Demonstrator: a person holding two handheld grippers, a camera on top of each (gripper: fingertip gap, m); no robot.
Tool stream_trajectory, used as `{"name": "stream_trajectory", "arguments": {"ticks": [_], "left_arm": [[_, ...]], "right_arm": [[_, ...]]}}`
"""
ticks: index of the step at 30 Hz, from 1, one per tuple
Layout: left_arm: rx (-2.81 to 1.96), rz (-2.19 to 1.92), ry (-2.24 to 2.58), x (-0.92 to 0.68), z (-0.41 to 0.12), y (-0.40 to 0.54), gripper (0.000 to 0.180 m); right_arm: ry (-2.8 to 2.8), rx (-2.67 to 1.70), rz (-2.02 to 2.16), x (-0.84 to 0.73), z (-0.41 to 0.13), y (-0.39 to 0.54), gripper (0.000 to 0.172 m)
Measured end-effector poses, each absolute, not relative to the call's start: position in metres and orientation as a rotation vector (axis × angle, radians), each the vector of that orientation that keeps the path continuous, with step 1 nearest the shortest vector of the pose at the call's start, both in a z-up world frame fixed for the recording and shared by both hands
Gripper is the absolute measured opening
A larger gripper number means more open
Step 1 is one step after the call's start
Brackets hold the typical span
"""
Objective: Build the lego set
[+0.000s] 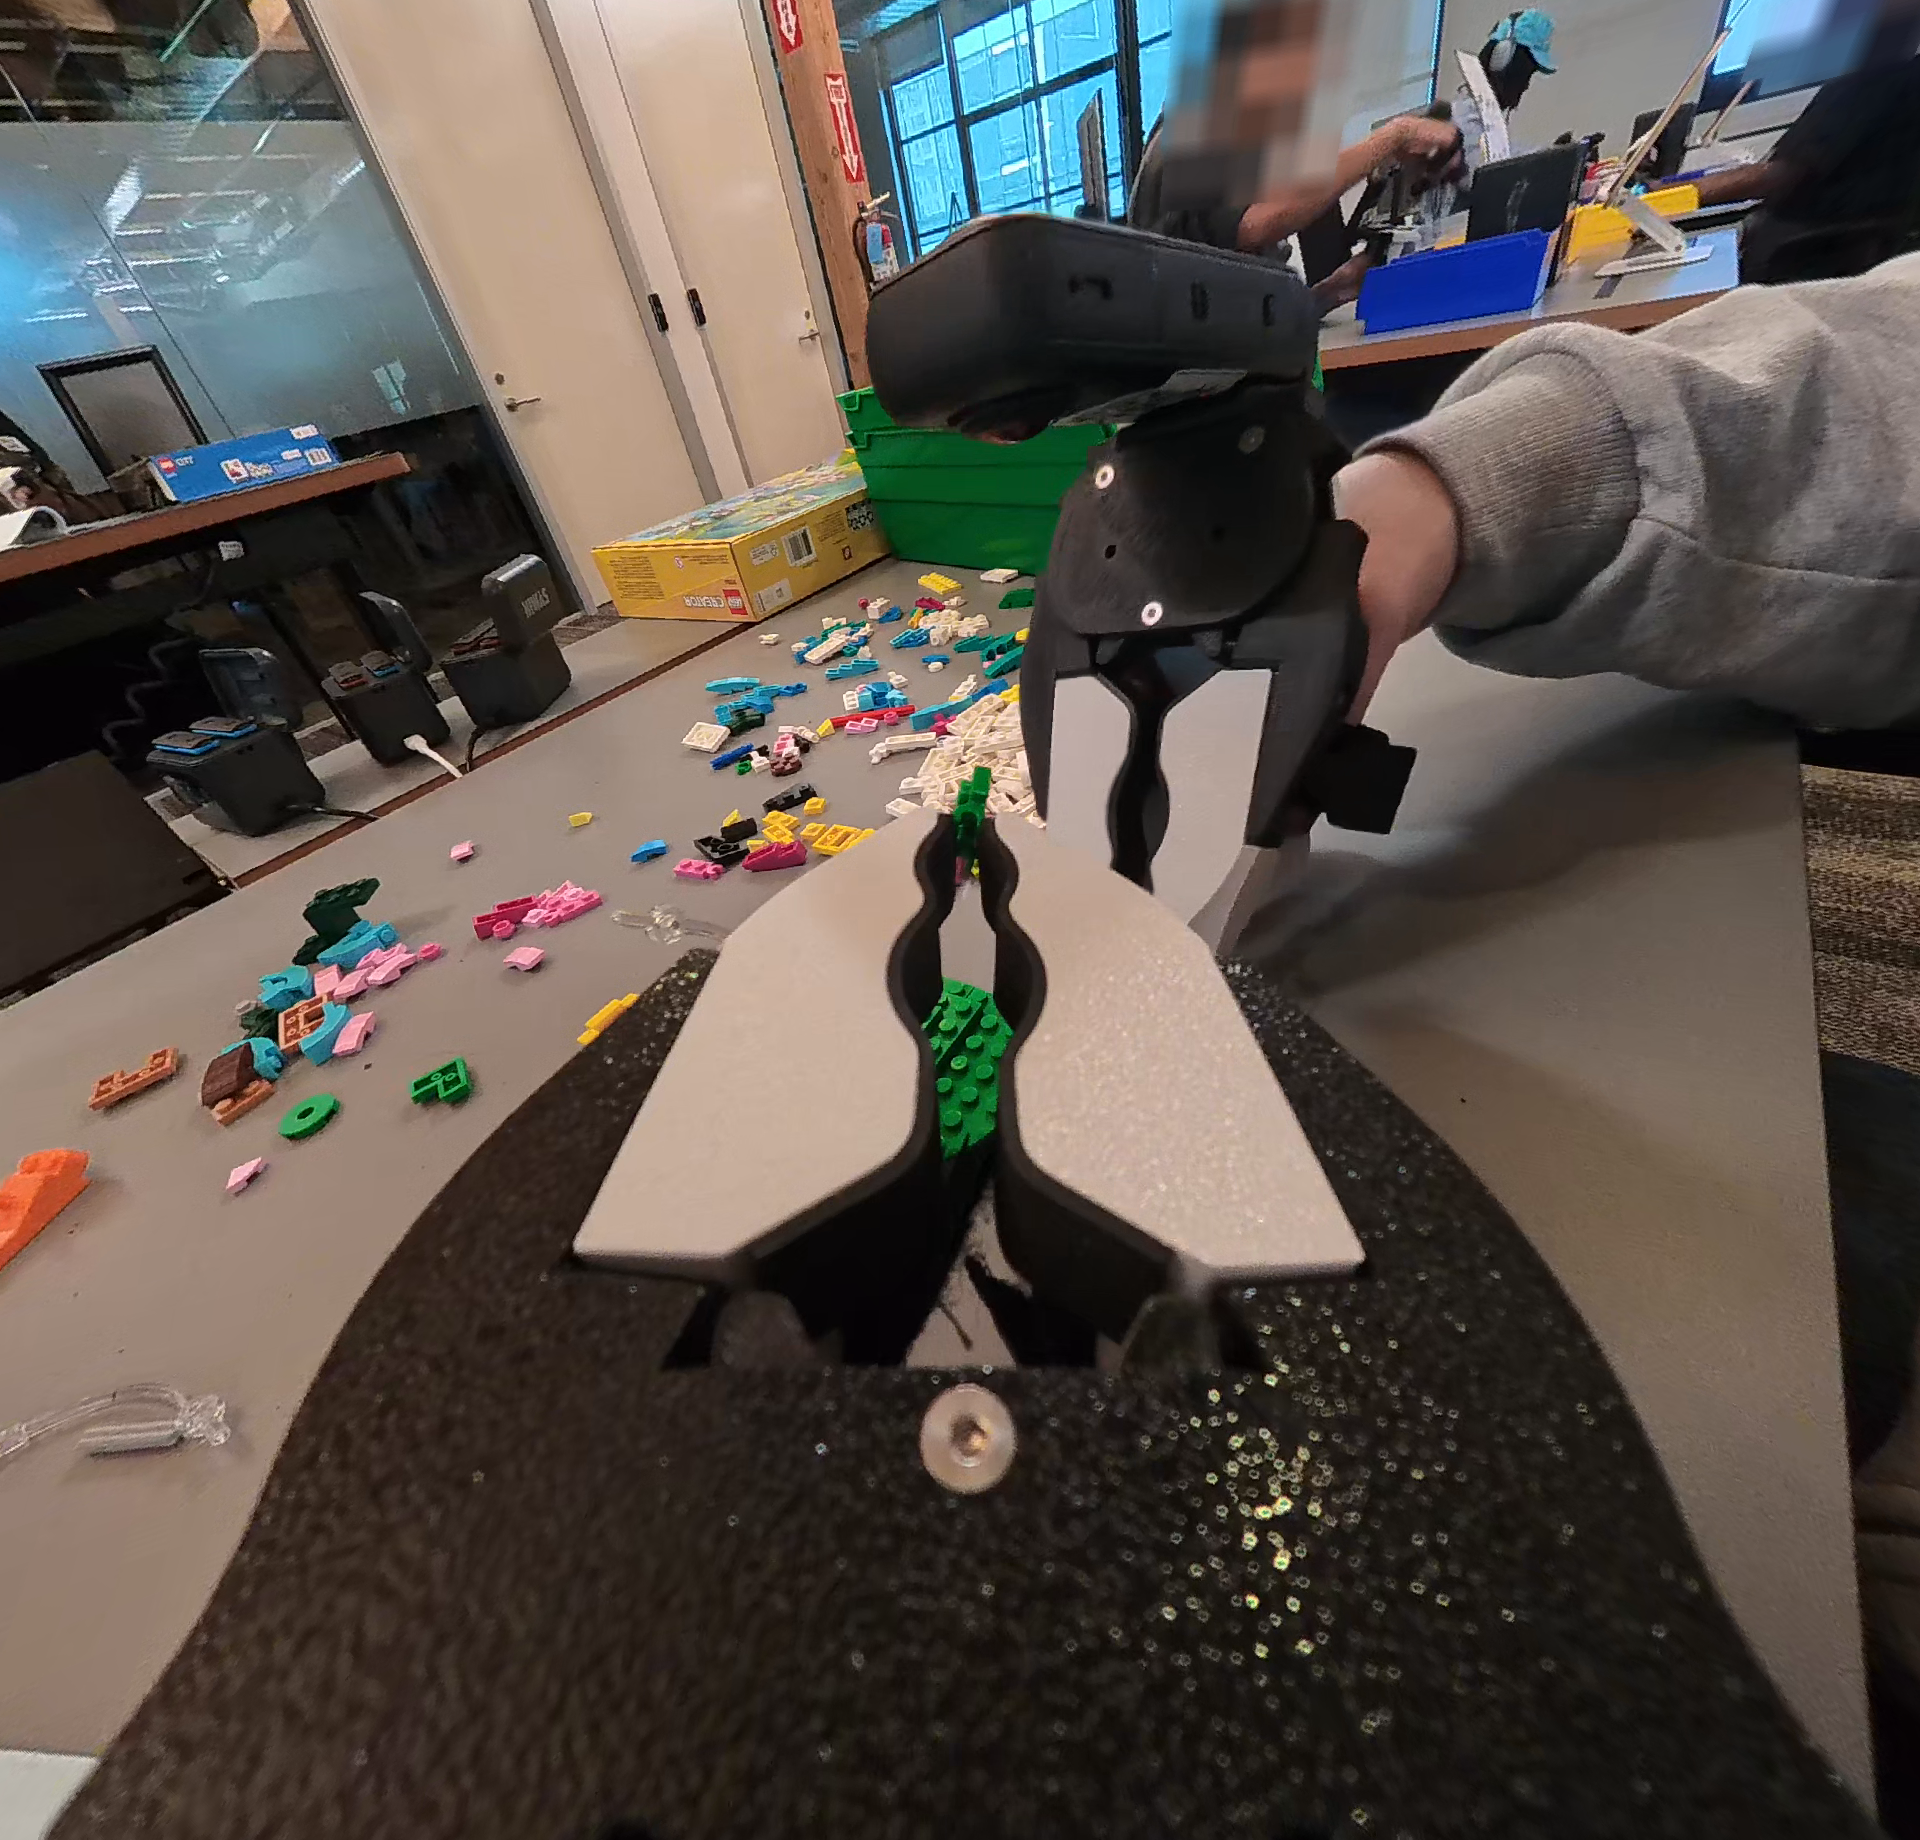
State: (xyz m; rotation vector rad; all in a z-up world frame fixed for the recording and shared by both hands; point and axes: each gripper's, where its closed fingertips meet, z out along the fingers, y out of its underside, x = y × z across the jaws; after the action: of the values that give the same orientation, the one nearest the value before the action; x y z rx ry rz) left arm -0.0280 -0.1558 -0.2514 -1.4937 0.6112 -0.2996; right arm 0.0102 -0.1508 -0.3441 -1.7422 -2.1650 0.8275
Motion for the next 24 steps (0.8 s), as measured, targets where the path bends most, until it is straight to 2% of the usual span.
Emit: {"name": "stream_trajectory", "arguments": {"ticks": [24], "left_arm": [[-1.495, -0.304, 0.619, -0.0272, -0.2523, -0.1565, 0.005]], "right_arm": [[-2.156, -1.651, 0.841, 0.0014, -0.3418, -0.1589, 0.002]]}}
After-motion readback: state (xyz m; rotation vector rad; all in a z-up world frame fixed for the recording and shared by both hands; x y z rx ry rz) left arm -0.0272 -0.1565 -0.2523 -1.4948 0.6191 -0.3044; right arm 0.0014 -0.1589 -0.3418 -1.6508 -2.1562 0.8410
